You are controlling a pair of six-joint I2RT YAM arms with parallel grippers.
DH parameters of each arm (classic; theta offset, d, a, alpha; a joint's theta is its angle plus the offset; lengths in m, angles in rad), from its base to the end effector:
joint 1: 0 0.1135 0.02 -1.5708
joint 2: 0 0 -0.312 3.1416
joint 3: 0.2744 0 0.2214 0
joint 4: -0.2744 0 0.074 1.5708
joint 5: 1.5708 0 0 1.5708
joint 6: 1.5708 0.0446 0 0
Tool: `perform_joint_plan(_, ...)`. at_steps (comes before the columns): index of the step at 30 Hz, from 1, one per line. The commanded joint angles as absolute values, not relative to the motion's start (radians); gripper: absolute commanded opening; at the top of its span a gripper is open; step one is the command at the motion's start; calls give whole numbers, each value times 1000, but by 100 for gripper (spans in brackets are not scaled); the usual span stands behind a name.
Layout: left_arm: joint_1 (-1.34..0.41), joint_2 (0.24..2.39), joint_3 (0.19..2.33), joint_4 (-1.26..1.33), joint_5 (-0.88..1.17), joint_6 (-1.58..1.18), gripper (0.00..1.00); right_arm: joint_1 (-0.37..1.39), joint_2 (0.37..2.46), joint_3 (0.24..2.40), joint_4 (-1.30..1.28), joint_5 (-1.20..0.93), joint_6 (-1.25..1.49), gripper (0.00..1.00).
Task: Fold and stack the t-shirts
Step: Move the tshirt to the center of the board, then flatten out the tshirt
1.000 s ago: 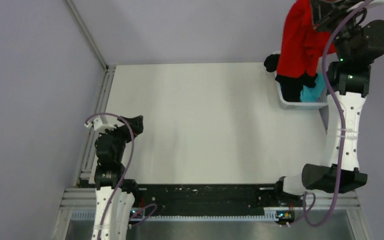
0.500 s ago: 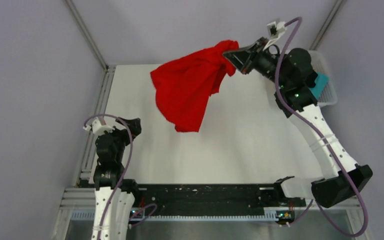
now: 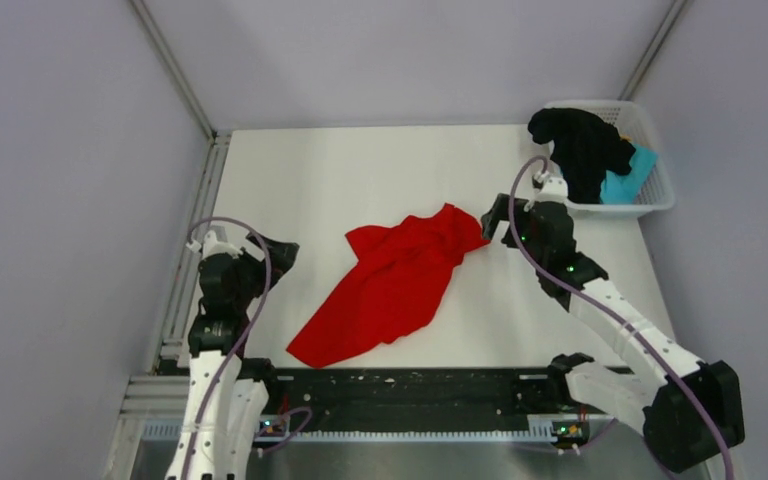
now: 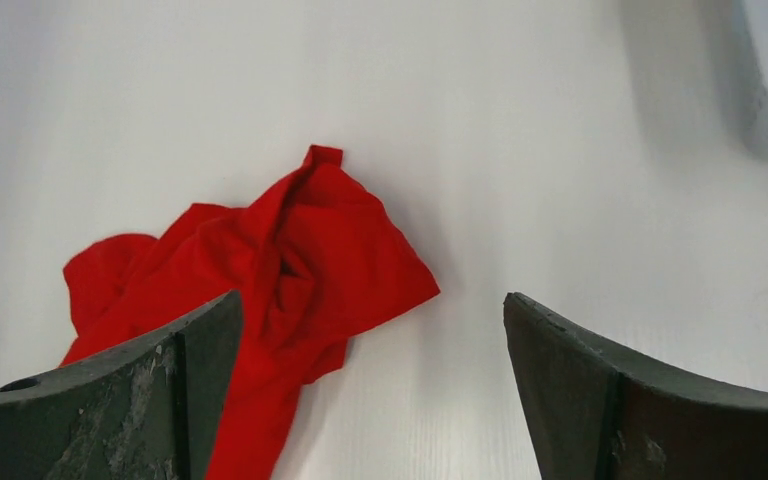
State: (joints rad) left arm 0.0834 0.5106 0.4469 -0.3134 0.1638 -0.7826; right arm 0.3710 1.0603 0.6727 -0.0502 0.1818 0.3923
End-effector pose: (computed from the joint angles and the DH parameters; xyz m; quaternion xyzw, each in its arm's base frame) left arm 0.0744 -0.0011 0.2688 -0.3041 0.7676 -0.2554 0.5031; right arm 0.1840 0.0629 0.3107 0.0577 0.8397 0.1280 0.5245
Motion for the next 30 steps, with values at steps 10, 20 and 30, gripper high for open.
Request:
perform_joint_plan(10, -83, 730, 334, -475, 220, -869, 99, 374, 872, 567, 126, -102, 377, 99)
perform_joint_plan(20, -236, 722, 361, -563, 41, -932, 99, 555, 1317, 792, 33, 139, 343, 92)
perform_joint_plan(30, -239, 724, 394, -586, 26, -916, 99, 564, 1674, 974, 3, 260, 420, 23)
